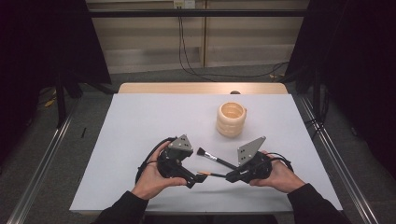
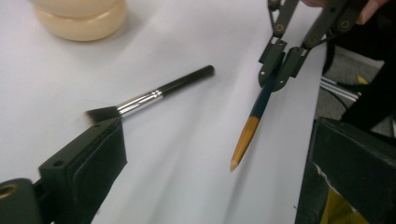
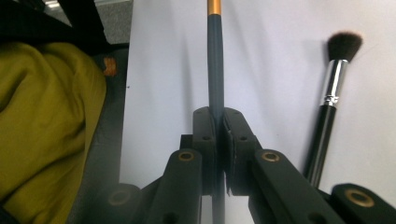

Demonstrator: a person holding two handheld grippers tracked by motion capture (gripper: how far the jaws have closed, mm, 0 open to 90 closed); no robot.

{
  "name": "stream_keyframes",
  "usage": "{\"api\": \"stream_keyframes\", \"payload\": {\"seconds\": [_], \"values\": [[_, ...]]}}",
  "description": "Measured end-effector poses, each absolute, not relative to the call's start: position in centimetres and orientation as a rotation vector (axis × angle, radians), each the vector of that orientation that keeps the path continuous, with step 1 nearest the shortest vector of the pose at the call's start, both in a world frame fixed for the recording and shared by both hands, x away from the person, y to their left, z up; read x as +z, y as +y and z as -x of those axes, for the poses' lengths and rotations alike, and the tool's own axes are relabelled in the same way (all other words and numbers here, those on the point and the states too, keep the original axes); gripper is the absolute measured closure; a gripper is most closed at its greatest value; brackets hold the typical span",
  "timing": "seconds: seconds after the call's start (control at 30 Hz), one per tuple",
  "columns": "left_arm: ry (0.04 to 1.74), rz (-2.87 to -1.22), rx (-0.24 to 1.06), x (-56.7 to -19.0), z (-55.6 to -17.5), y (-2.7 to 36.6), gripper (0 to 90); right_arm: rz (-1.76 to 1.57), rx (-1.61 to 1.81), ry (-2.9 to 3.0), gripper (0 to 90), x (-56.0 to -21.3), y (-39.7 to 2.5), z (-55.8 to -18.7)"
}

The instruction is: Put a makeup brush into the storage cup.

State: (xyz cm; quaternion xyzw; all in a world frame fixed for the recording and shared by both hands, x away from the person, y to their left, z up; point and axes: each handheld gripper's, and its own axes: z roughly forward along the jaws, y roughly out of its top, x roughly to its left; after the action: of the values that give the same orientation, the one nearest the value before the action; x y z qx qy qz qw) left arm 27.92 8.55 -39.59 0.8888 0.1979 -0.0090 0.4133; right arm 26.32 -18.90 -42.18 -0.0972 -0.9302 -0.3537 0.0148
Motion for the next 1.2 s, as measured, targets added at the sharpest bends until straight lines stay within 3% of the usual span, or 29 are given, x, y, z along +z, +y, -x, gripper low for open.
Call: {"api": "stream_keyframes", "payload": {"seconds": [0.3, 0.93, 1.2], "values": [[0.475, -2.111, -0.040, -39.5, -27.6, 10.4, 2.4, 0.357, -1.151, -2.879, 84.2, -42.1, -19.4, -26.4], [0.499, -1.983, 0.164, -39.6, -27.0, 11.3, 2.3, 0.504, -1.431, -2.724, 84.3, -41.9, -21.1, -26.3], [0.483, -1.943, 0.150, -39.5, -26.9, 11.3, 2.0, 0.538, -1.553, -2.661, 84.3, -41.7, -21.2, -26.3]]}}
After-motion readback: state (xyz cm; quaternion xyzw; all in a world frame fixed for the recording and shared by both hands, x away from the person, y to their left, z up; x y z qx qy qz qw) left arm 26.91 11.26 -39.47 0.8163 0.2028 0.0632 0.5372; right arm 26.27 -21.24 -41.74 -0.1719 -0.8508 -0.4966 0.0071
